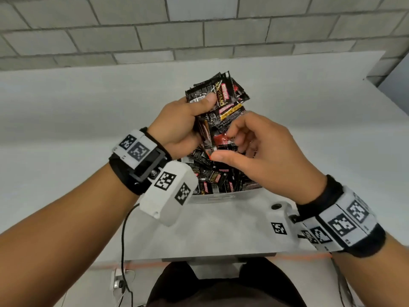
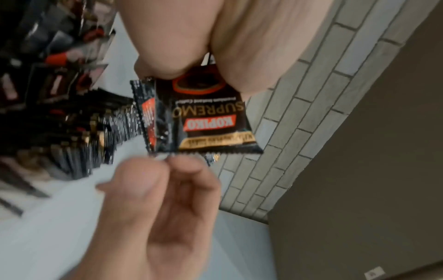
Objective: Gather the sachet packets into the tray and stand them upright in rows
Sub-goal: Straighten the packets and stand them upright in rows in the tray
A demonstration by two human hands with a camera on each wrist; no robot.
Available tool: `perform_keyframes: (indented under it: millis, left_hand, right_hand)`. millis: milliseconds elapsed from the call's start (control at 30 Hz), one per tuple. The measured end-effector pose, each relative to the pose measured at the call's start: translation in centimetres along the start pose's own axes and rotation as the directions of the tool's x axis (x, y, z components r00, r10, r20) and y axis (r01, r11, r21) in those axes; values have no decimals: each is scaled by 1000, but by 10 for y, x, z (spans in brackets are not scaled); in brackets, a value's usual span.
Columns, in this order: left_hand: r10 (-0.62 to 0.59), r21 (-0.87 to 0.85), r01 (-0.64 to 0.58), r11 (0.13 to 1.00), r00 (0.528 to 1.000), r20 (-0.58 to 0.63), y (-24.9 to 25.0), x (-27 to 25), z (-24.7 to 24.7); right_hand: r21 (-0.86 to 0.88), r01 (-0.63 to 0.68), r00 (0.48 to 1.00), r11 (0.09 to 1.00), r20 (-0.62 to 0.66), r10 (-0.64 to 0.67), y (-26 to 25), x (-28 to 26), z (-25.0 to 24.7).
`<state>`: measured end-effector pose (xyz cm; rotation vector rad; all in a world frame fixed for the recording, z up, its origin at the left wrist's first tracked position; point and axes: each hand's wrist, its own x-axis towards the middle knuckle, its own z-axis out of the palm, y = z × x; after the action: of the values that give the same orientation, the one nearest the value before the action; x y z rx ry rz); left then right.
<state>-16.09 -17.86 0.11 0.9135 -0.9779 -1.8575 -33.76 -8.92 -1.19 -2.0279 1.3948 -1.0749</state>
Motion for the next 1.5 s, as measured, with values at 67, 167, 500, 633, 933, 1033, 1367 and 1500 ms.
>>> perform_keyframes:
  millis: [67, 167, 500, 633, 933, 1033, 1367, 1500]
  left_hand:
    - [-22, -43, 22, 999, 1000, -21, -4, -2, 5]
    - [-63, -132, 55, 990, 996, -57, -10, -5, 4]
    - [-145, -98, 149, 984, 988, 46, -20, -32, -7]
    - [-126, -15, 126, 992, 991, 42, -23, -37, -9]
    - [50, 207, -30, 978, 994, -92, -29, -41, -25]
    - [166, 338, -110, 935, 976, -142, -31, -49, -37]
    - [190, 317, -133, 939, 970, -155, -41, -66, -45]
    - [196, 309, -142, 940, 969, -152, -37, -66, -42]
  right_hand:
    - [28, 19, 999, 999, -30, -18, -5, 2, 7]
    - [64, 32, 998, 997, -62, -28, -3, 1, 14]
    - [212, -152, 972, 965, -145, 185, 13, 4, 1]
    - [217, -133, 984, 967, -84, 154, 12, 4, -1]
    - [239, -210, 959, 948, -138, 247, 17, 2, -16]
    - [314, -247, 964, 917, -22, 267, 20, -3, -38]
    - [-68, -219, 968, 973, 110, 226, 40, -28, -45]
    - [-90, -145, 989, 985, 21, 148, 47, -28, -44]
